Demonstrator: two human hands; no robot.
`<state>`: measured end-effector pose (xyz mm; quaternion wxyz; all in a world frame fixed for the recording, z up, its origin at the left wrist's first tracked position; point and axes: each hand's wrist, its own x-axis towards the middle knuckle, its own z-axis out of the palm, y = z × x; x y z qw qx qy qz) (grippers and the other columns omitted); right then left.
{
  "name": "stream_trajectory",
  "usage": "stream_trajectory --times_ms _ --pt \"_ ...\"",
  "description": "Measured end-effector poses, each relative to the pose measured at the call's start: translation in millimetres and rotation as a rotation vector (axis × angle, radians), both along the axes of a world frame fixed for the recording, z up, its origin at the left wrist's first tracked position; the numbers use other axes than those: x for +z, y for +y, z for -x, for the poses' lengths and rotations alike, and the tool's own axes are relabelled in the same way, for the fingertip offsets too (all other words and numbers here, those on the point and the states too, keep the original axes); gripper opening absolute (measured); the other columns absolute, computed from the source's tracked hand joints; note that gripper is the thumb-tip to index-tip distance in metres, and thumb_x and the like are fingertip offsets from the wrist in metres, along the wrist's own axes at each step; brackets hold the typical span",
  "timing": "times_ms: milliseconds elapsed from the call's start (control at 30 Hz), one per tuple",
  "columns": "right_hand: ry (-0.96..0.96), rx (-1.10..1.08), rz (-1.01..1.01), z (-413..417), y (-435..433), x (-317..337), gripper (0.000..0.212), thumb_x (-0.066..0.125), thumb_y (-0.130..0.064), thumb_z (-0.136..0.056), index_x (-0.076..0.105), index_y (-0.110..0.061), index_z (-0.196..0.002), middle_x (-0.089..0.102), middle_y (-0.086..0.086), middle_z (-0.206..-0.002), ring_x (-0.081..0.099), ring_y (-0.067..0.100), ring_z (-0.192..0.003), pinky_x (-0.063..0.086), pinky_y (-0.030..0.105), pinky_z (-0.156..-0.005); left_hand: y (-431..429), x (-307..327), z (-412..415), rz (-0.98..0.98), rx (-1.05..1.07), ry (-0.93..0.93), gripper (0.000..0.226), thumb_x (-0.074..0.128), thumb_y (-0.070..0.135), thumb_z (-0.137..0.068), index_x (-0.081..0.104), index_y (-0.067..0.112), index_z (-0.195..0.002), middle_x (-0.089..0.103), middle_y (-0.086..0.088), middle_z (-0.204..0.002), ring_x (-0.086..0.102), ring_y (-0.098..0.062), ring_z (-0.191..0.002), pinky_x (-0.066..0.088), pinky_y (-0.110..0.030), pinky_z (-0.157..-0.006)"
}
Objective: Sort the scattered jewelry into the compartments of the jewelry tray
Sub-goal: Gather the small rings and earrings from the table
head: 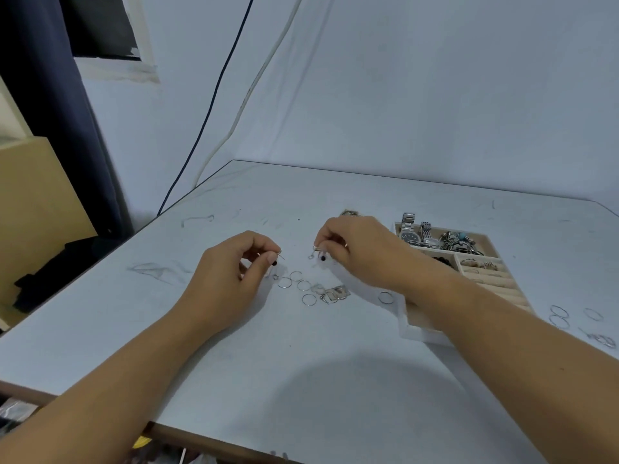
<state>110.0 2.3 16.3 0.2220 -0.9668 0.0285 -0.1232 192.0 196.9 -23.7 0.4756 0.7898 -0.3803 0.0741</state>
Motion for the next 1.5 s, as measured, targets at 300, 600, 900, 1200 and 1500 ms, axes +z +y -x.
stream_trajectory --times_ms 300,600,900,1200,1500 --pt "-0.126 -0.140 -0.025 86 -43 21 0.009 0.055 -0.025 -0.094 0.061 -0.032 -0.091 0.060 -0.022 -0.085 0.055 -0.010 -0.080 0.037 0.009 -0.067 -50 30 55 0.027 -0.261 -0.055 0.013 0.061 0.018 -0.090 0.064 0.031 -0.086 0.066 0.020 -0.089 0.061 -0.005 -0.085 0.043 -0.009 -0.067" --pt "-0.243 -0.233 -0.122 144 -88 0 0.012 0.060 -0.019 -0.091 0.062 -0.031 -0.090 0.062 -0.016 -0.080 0.058 0.003 -0.074 0.045 0.013 -0.068 -105 37 90 0.075 -0.350 -0.039 0.021 0.060 0.019 -0.090 0.060 0.039 -0.083 0.066 0.017 -0.086 0.061 -0.006 -0.083 0.048 -0.017 -0.066" --pt "-0.268 -0.247 -0.247 152 -94 -12 0.009 0.058 -0.021 -0.092 0.063 -0.029 -0.092 0.064 -0.007 -0.081 0.058 0.006 -0.067 0.047 0.016 -0.064 -128 34 99 0.077 -0.387 -0.019 0.015 0.059 0.024 -0.089 0.061 0.037 -0.084 0.064 0.022 -0.082 0.060 -0.004 -0.079 0.045 -0.014 -0.065" --pt "-0.275 -0.279 -0.217 157 -102 -11 0.006 0.059 -0.020 -0.092 0.064 -0.024 -0.091 0.063 -0.006 -0.080 0.054 0.005 -0.069 0.042 0.012 -0.063 -140 28 107 0.054 -0.445 0.019 0.008 0.059 0.030 -0.085 0.064 0.035 -0.087 0.067 0.012 -0.085 0.062 -0.012 -0.080 0.050 -0.024 -0.069" --pt "-0.248 -0.281 -0.215 159 -104 -13 0.007 0.059 -0.023 -0.091 0.063 -0.029 -0.091 0.065 -0.008 -0.080 0.059 0.007 -0.073 0.050 0.024 -0.070 -134 10 98 -0.303 -0.459 -0.259 0.007 0.070 0.035 -0.081 0.071 0.040 -0.087 0.062 0.020 -0.089 0.045 -0.003 -0.103 0.035 -0.014 -0.083"
